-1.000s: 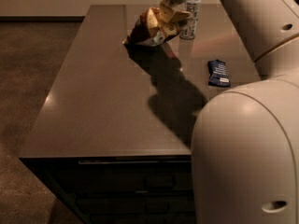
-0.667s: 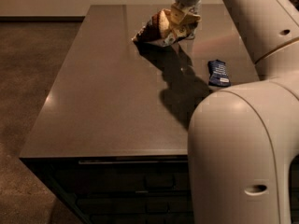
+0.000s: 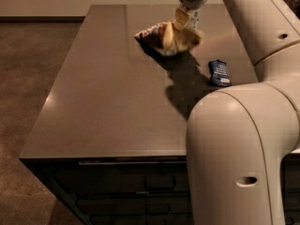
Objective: Move brown chip bag near blue plastic bottle
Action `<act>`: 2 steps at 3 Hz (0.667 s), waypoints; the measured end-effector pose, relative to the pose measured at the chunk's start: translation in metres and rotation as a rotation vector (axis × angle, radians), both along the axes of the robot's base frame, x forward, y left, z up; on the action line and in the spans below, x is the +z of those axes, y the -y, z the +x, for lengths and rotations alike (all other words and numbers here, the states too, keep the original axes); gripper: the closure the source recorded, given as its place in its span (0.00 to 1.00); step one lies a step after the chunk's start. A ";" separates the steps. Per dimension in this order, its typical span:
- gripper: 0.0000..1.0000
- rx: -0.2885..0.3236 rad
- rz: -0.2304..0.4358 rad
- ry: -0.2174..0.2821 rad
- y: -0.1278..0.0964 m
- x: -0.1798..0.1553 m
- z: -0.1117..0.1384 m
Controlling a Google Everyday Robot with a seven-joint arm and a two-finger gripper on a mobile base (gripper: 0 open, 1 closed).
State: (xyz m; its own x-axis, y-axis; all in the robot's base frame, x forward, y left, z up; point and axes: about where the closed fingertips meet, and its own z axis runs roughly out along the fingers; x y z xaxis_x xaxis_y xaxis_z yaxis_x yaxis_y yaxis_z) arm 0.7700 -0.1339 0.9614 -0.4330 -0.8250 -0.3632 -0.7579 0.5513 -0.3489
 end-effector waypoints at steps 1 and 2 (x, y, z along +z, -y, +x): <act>0.04 0.002 0.001 0.000 -0.002 -0.003 0.002; 0.00 0.003 0.001 0.000 -0.003 -0.005 0.004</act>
Offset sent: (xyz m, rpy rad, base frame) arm 0.0022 0.0015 -0.0028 0.0005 -0.0004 0.0016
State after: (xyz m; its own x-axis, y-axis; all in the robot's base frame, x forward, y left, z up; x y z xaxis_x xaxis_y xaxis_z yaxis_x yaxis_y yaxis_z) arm 0.7740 -0.1311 0.9562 -0.4304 -0.8260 -0.3641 -0.7594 0.5494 -0.3487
